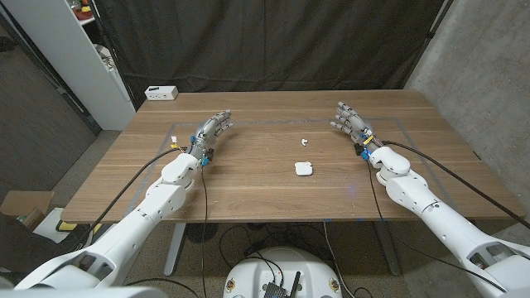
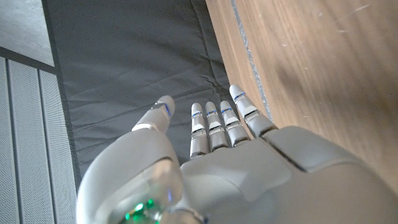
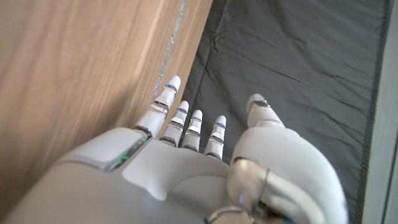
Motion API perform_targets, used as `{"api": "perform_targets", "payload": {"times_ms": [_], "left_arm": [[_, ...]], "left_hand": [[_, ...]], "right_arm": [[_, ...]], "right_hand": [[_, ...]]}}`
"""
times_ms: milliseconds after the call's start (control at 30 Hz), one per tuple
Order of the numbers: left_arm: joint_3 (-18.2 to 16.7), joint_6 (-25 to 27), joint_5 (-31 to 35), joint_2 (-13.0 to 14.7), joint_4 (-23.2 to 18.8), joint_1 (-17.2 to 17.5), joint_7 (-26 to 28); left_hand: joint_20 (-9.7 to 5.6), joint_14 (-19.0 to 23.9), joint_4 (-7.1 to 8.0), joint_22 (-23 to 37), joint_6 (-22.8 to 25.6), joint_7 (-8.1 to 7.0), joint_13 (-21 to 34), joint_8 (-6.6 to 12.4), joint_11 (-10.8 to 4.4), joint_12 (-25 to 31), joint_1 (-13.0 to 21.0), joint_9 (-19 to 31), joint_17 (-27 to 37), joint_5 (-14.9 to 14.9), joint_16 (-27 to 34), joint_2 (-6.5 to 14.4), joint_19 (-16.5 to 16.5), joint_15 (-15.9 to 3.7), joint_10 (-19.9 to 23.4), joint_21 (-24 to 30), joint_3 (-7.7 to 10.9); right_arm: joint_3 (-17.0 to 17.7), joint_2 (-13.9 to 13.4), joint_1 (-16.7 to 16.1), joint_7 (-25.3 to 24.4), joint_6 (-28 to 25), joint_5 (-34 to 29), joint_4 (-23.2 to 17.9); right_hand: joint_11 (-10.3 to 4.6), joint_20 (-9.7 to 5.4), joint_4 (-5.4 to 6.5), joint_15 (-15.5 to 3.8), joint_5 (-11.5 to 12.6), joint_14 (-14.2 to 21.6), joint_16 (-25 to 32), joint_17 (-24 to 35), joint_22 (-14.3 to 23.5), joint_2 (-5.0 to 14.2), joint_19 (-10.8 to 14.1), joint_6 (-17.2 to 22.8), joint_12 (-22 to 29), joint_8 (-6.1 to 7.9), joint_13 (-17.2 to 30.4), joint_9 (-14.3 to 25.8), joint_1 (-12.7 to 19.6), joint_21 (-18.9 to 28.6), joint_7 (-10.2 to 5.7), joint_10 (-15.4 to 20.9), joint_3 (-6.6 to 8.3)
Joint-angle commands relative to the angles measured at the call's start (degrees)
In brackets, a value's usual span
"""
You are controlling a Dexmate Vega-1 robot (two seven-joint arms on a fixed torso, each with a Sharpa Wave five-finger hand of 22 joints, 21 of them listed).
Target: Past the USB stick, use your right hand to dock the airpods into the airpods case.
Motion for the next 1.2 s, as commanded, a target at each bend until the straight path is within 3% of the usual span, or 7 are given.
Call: {"api": "perform_targets", "payload": {"times_ms": [33, 133, 233, 500, 567, 800, 1200], "left_arm": [[-0.04, 0.93, 1.10, 1.11, -3.58, 3.16, 2.89], [-0.24, 0.93, 1.44, 1.60, -4.64, 3.92, 3.55], [-0.51, 0.39, 1.81, 1.87, -5.44, 4.62, 4.10], [-1.53, -0.56, 4.25, 3.61, -8.97, 6.78, 6.92], [-1.84, -1.17, 4.93, 3.98, -9.58, 7.36, 7.48], [-2.88, -1.47, 7.52, 4.93, -12.39, 9.29, 10.91], [-3.74, -3.18, 9.25, 4.94, -13.43, 10.03, 11.88]], "left_hand": [[0.01, 0.54, -0.20, 0.13, 0.67, 0.04, 0.15, 0.26, 0.21, 0.37, 0.53, 0.22, 0.14, 0.32, 0.26, -0.27, 0.32, -0.17, 0.65, 0.18, 0.15], [0.17, 0.58, -0.30, 0.13, 0.99, 0.08, 0.16, 0.29, -0.08, 0.43, 0.56, 0.22, 0.15, 0.32, 0.18, -0.33, 0.08, -0.15, 0.89, 0.01, 0.07], [0.23, 0.56, -0.52, 0.14, 1.50, -0.66, 0.19, 0.34, -0.26, 0.42, 0.69, 0.24, 0.14, 0.31, 0.03, -0.46, -0.45, -0.39, 0.99, -0.34, -0.09], [0.38, 0.79, -1.74, 0.12, 6.57, -4.40, 0.73, 1.25, -1.37, 1.11, 2.47, 0.40, 0.03, 0.45, -0.49, -0.95, -2.49, -1.66, 2.64, -2.13, -0.77], [0.47, 1.05, -1.87, 0.13, 10.03, -7.30, 1.01, 1.86, -1.69, 1.44, 3.44, 0.44, 0.06, 0.46, -0.53, -1.15, -2.76, -2.14, 3.34, -2.79, -1.17], [0.44, 1.75, -2.02, 0.14, 15.39, -9.46, 1.36, 2.47, -2.62, 2.18, 5.23, 0.45, 0.08, 0.56, -0.47, -1.54, -3.76, -3.24, 5.21, -4.19, -1.79], [-0.10, 2.64, -2.08, 0.13, 13.18, -8.22, 1.61, 0.28, -2.67, 2.33, 7.18, 0.51, 0.08, 0.58, -0.42, -2.08, -2.89, -3.96, 5.91, -4.88, -2.42]], "right_arm": [[-3.14, -7.14, 2.03, -4.23, -14.83, -6.04, -9.35], [-5.37, -10.18, 3.15, -6.36, -20.40, -10.97, -14.55], [-7.16, -11.89, 4.03, -7.51, -24.13, -14.86, -18.22], [-11.64, -14.31, 5.99, -8.23, -31.62, -23.93, -25.37], [-12.81, -14.58, 6.64, -7.82, -33.43, -25.97, -26.55], [-16.28, -14.47, 7.99, -7.44, -38.05, -32.57, -29.58], [-23.19, -12.84, 9.82, -8.66, -42.69, -47.63, -30.48]], "right_hand": [[0.21, -0.37, -0.87, -5.58, 0.64, 0.98, -0.11, 0.14, 0.13, -1.07, 0.20, 4.73, 0.18, 0.96, 0.34, 0.35, 3.21, 0.18, -0.24, 1.31, 0.06], [0.08, 0.74, -0.96, -5.47, 0.43, 0.72, -0.33, 0.24, 0.09, -2.26, -0.84, 6.11, -0.03, 0.76, 0.52, 0.49, 5.66, -0.15, -0.24, 1.28, -0.13], [-0.60, 2.58, -0.85, -4.94, 0.15, -0.27, -0.52, 0.38, 0.08, -3.04, -2.62, 7.49, -0.09, 0.77, 0.77, 0.53, 7.24, -0.51, 4.50, 1.07, -0.42], [-2.09, 5.37, -0.82, -4.13, 0.03, -3.24, -1.00, 0.58, 0.06, -4.22, -6.78, 9.98, -0.11, 1.02, 1.18, 0.61, 9.50, -1.06, 3.19, 0.62, -0.75], [-2.49, 5.67, -1.07, -4.18, 0.17, -3.99, -1.06, 0.59, 0.06, -4.41, -7.38, 10.38, -0.18, 1.03, 1.29, 0.61, 10.53, -0.99, 2.90, 0.29, -0.57], [-3.57, 6.72, -1.30, -3.69, 0.46, -6.56, -1.23, 0.65, 0.05, -5.20, -9.80, 11.22, -0.34, 0.91, 1.61, 0.68, 14.00, -1.03, 1.75, -0.91, -0.06], [-5.19, 7.37, -0.62, -4.42, 0.48, -6.95, -0.28, 0.80, 0.08, -5.59, -10.88, 15.11, 0.71, 1.78, 2.14, 0.83, 15.92, -0.45, 0.20, 0.99, -0.26]]}}
